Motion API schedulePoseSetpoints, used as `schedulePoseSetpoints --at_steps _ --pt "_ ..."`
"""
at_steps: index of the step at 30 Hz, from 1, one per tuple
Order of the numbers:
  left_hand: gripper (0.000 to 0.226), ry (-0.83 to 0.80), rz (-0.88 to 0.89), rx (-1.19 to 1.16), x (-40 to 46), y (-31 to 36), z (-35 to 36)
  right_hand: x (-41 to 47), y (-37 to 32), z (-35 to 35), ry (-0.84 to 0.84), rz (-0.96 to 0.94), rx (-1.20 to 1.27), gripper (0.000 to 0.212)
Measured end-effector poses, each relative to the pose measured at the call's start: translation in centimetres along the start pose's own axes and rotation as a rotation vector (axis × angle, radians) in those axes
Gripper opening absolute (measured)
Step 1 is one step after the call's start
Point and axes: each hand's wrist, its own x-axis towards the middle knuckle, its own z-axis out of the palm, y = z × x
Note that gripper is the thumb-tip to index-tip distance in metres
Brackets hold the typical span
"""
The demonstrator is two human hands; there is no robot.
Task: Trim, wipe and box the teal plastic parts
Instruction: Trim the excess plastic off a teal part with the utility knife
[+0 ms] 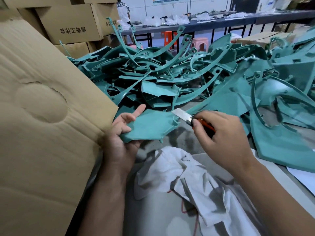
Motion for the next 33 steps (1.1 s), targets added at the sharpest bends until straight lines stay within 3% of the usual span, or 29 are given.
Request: schedulePoseSetpoints --at_steps 2,4,7,11,17,21,27,33 --pt "0.037 -0.003 0.067 -0.015 0.1 -0.5 0.3 0.0 0.0 0.2 0.053 0.082 -0.067 0.022" --pt "0.052 0.047 0.088 -0.007 0.3 -0.7 0.5 0.2 0.8 0.4 -0.022 0.229 -0.139 0.025" --pt "0.040 0.196 0.002 -0.014 0.6 -0.6 0.5 0.2 2.3 0.8 -0.243 0.374 -0.214 0.043" --pt "0.026 0.341 -0.093 -0.058 0.8 -1.0 0.3 0.0 2.0 0.9 -0.196 0.274 -0.193 0.043" --pt "0.030 0.336 -0.118 -0.108 0.7 -1.3 0.8 -0.3 1.3 1.2 -0.195 0.086 -0.126 0.036" --pt "0.033 0.321 -0.148 -0.120 0.5 -1.9 1.6 -0.4 1.5 1.7 -0.152 0.098 -0.154 0.034" --pt "0.040 0.308 -0.161 -0.131 0.6 -2.8 1.9 -0.4 2.0 2.9 -0.237 0.172 -0.280 0.028" --pt "0.032 0.342 -0.190 -0.183 0.5 -3.9 2.0 -0.4 2.2 2.9 -0.237 0.180 -0.271 0.026"
